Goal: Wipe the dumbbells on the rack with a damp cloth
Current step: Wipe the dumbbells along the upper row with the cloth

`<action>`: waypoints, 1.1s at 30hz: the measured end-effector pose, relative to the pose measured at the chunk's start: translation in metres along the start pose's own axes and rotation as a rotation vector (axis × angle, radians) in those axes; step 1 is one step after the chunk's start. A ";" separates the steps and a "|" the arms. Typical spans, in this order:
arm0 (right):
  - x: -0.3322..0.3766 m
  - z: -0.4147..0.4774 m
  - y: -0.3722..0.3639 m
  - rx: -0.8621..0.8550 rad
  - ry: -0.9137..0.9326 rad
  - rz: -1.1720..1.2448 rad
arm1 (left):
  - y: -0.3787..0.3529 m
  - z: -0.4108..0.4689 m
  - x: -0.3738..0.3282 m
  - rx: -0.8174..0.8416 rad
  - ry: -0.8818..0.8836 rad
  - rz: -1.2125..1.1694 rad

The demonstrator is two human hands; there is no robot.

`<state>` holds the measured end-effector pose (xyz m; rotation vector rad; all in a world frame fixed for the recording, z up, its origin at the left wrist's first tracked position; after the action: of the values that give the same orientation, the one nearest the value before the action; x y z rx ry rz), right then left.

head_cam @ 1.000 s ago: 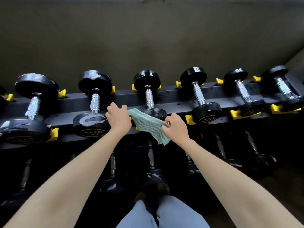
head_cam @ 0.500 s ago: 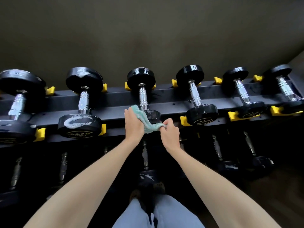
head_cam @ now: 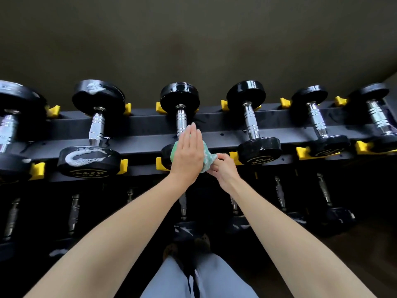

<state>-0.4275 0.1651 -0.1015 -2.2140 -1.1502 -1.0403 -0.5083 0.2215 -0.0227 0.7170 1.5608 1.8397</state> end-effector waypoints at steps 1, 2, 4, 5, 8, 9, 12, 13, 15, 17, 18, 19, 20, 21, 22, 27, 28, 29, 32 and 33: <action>-0.001 0.001 -0.001 0.042 -0.008 0.041 | -0.001 0.001 -0.005 0.009 -0.033 0.047; -0.002 0.001 -0.002 0.085 -0.013 0.073 | -0.004 0.002 -0.008 0.034 -0.052 0.078; -0.004 0.000 -0.005 0.157 -0.030 0.134 | -0.007 0.000 -0.010 0.111 -0.049 0.130; -0.005 -0.001 -0.005 0.175 -0.042 0.166 | -0.008 -0.002 -0.013 0.113 -0.069 0.151; -0.013 0.000 -0.002 0.172 -0.102 0.266 | -0.005 -0.001 -0.027 0.077 -0.135 0.186; -0.014 -0.001 -0.002 0.166 -0.118 0.298 | -0.004 0.000 -0.031 0.103 -0.159 0.215; -0.015 0.000 0.004 0.101 -0.162 0.430 | -0.028 -0.002 -0.042 0.279 -0.192 0.168; -0.016 0.000 0.009 0.060 -0.176 0.477 | -0.029 -0.002 -0.048 0.309 -0.187 0.103; -0.022 0.000 0.020 0.001 -0.198 0.500 | -0.027 0.004 -0.056 0.343 -0.101 -0.137; -0.029 0.000 0.030 -0.021 -0.214 0.470 | -0.043 0.005 -0.052 0.448 0.120 -0.561; -0.032 0.000 0.034 -0.024 -0.213 0.461 | -0.053 0.001 -0.051 0.556 0.252 -0.786; -0.034 -0.001 0.037 -0.018 -0.204 0.462 | -0.064 -0.009 -0.052 0.676 0.374 -0.980; -0.032 -0.001 0.039 -0.014 -0.183 0.442 | -0.068 -0.015 -0.055 0.739 0.457 -1.122; -0.029 -0.004 0.040 -0.010 -0.161 0.434 | -0.065 -0.018 -0.058 0.736 0.526 -1.234; -0.024 -0.006 0.039 -0.006 -0.137 0.437 | -0.061 -0.017 -0.057 0.683 0.599 -1.318; 0.021 -0.018 0.018 0.172 -0.041 0.616 | -0.019 0.018 -0.053 0.400 0.737 -1.536; 0.032 -0.020 0.015 0.219 -0.014 0.593 | -0.013 0.024 -0.051 0.395 0.754 -1.542; 0.046 -0.026 0.011 0.282 0.020 0.556 | -0.007 0.030 -0.047 0.373 0.766 -1.559; 0.071 -0.028 0.004 0.370 0.099 0.440 | 0.008 0.047 -0.027 0.322 0.824 -1.690; 0.078 -0.025 0.002 0.367 0.106 0.417 | 0.013 0.053 -0.017 0.300 0.807 -1.714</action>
<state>-0.4069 0.1865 -0.0252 -1.9612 -0.7191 -0.6975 -0.4594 0.2419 -0.0023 -1.1791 1.8124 0.4769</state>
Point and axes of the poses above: each hand's wrist, its own z-axis towards the middle knuckle, its own y-axis out of the back of the hand, x = y × z, the point moved 8 cm from there along z, towards the middle knuckle, and after that the axes turned 9 degrees about -z, right-handed, at the moved point
